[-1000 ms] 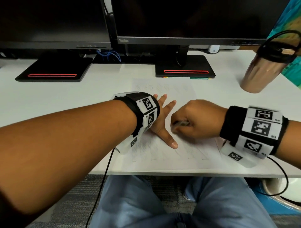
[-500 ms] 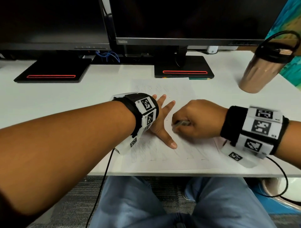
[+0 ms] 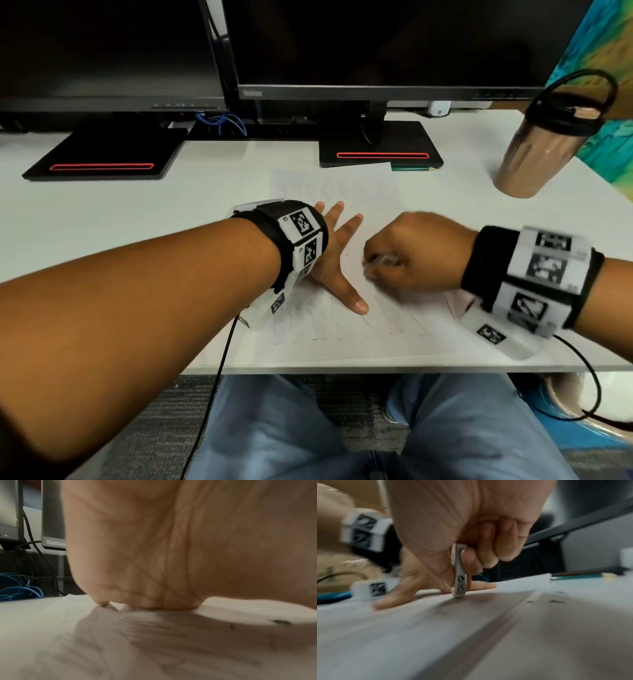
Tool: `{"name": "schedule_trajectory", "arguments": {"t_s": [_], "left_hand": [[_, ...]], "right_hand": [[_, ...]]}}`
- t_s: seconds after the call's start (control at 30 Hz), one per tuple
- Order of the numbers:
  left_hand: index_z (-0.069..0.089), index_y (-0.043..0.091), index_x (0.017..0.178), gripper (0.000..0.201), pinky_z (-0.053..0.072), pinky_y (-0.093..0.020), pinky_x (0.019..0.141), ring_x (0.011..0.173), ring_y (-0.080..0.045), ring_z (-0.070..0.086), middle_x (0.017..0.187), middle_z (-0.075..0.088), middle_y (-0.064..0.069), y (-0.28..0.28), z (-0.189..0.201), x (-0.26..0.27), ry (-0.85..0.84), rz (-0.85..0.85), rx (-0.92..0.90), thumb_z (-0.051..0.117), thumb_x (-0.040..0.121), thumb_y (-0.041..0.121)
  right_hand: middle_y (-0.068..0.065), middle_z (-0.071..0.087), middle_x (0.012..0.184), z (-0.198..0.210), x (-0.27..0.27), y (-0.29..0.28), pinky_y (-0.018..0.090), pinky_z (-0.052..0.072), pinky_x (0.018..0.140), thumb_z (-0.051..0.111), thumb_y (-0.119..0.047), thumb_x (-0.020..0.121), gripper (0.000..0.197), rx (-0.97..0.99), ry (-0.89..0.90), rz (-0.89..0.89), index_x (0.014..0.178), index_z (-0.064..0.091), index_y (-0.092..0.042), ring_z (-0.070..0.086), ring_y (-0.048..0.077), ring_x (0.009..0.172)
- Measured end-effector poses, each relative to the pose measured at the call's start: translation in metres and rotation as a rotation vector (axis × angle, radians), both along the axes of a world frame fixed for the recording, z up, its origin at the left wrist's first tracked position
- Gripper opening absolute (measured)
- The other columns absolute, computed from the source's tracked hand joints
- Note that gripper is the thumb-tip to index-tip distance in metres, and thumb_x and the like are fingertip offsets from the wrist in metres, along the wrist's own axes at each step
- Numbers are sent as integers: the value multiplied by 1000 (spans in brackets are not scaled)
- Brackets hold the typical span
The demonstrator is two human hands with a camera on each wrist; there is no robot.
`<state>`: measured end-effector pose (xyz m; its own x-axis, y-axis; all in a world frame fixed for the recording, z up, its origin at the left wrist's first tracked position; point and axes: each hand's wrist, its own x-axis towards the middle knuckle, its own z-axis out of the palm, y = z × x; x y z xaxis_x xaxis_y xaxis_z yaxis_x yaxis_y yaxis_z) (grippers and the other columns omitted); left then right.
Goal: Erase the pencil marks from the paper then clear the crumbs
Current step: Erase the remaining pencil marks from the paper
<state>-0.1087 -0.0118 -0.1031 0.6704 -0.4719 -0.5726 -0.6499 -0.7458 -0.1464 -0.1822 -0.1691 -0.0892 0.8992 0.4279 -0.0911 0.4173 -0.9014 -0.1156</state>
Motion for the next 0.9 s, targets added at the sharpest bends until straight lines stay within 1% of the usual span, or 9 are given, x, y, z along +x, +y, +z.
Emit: {"name": "schedule_trajectory", "arguments": {"t_s": [0.07,0.13,0.23,0.37,0.43,0.57,0.7,0.8,0.9], "left_hand": [[-33,32,149,150,1,-62,117,149,-35,-23,159,-34,-5,1,0,0,1,-6,1,58,48,95],[-33,32,149,150,0,-63,117,149,-35,-23,159,-35,-5,2,-2,0,12,-3,-14,58,48,96],[-33,33,148,148,-2,-64,116,148,-35,-25,158,-36,-5,2,0,-2,43,4,-40,57,50,96],[-34,28,148,146,-5,-59,120,146,-32,-30,157,-39,0,-1,8,-9,146,48,-137,57,55,95],[-34,28,148,147,-6,-58,120,145,-31,-33,156,-40,1,3,16,-8,121,35,-175,60,55,93],[-26,27,153,140,-4,-55,119,148,-31,-25,160,-31,1,25,20,-3,53,-37,-74,63,63,86],[-23,27,154,139,8,-58,121,151,-33,-13,163,-24,-2,37,9,-5,38,-20,-86,64,63,86],[-23,29,153,141,3,-56,121,150,-31,-20,163,-26,-1,34,6,-2,18,5,-200,64,60,88],[-29,35,150,142,-4,-61,119,147,-30,-30,160,-33,0,29,-2,3,55,1,-155,60,56,93]], "right_hand": [[-10,70,78,-1,-8,7,31,52,67,57,-43,89,20,21,63,33,91,71,-29,62,10,69],[-14,71,82,6,-7,-1,32,53,71,58,-44,89,19,22,108,-60,94,72,-31,63,9,75],[-12,71,87,20,-1,-18,33,53,74,57,-41,90,19,-69,26,-160,97,72,-30,64,14,81],[-12,68,67,30,-4,-17,23,48,66,64,-38,90,14,287,4,-283,88,71,-26,63,1,63],[-11,70,67,31,-10,-11,20,49,66,64,-38,89,14,363,66,-291,87,71,-26,64,0,60],[-8,71,75,21,-14,-4,23,51,67,64,-35,88,12,230,196,-274,86,72,-26,63,2,64],[-10,70,95,24,2,-5,33,52,84,63,-34,87,14,160,150,-303,91,71,-24,62,10,90],[-8,68,93,29,13,7,33,50,82,65,-38,86,16,152,116,-249,92,69,-24,60,13,89],[-5,65,92,23,26,17,33,49,79,63,-40,88,18,85,126,-238,93,66,-23,59,17,88]]}}
